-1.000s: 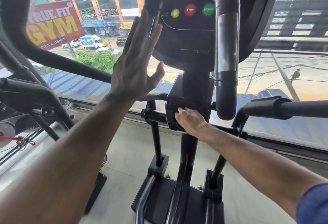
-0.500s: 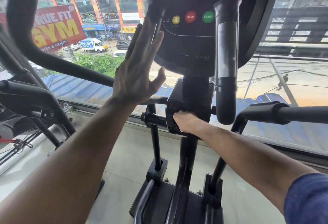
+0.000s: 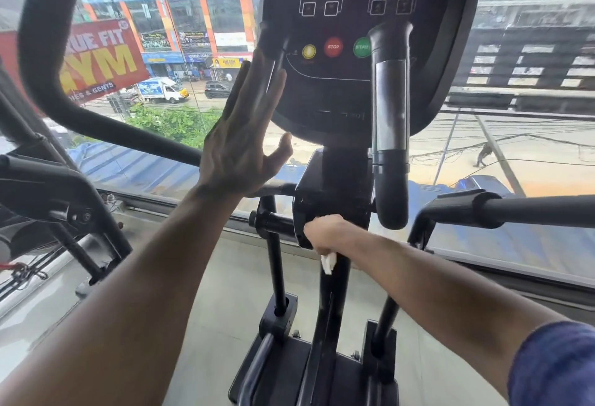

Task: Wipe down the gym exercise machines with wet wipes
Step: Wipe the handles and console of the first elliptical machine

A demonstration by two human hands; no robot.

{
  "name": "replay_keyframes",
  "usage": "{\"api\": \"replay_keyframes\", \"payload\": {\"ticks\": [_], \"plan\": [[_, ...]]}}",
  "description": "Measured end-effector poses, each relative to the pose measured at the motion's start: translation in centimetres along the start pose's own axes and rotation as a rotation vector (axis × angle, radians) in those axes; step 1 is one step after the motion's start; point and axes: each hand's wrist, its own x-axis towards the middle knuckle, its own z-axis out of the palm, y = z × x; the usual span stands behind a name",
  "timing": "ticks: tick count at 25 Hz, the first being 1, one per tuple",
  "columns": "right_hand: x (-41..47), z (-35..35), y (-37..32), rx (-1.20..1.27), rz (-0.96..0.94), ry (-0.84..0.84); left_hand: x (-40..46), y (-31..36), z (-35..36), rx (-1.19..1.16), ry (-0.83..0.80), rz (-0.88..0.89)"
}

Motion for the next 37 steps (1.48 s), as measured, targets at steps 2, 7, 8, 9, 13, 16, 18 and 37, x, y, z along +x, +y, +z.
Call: {"api": "replay_keyframes", "payload": {"ticks": [2, 7, 8, 9, 13, 16, 18, 37], "plan": [[-2.5, 0.1, -0.1, 0.219, 0.016, 0.092, 0.0, 0.1, -0.1, -0.004, -0.008, -0.02], [-13.1, 0.4, 1.0, 0.661, -0.091, 0.279, -0.2, 0.3, -0.6, 0.038, -0.098, -0.039], [-15.8, -0.1, 2.0, 0.707, -0.11, 0.332, -0.2, 0.5, -0.8, 0.05, -0.119, -0.041], [-18.6, -0.7, 3.2, 0.736, -0.116, 0.381, -0.3, 0.8, -1.1, 0.059, -0.133, -0.047], [-28.6, -4.5, 8.2, 0.871, 0.0, 0.648, -0.2, 1.9, -2.1, 0.061, -0.121, -0.069], [-30.8, -7.8, 11.7, 0.916, 0.042, 0.992, 2.1, 2.3, -3.0, 0.061, -0.062, -0.083], [-29.5, -10.1, 13.8, 0.901, 0.083, 1.197, 5.0, 2.2, -3.9, 0.03, -0.024, -0.115], [0.4, -37.7, 29.1, 0.174, -0.022, 1.23, 22.7, -9.3, 9.6, 0.015, -0.166, -0.229]]}}
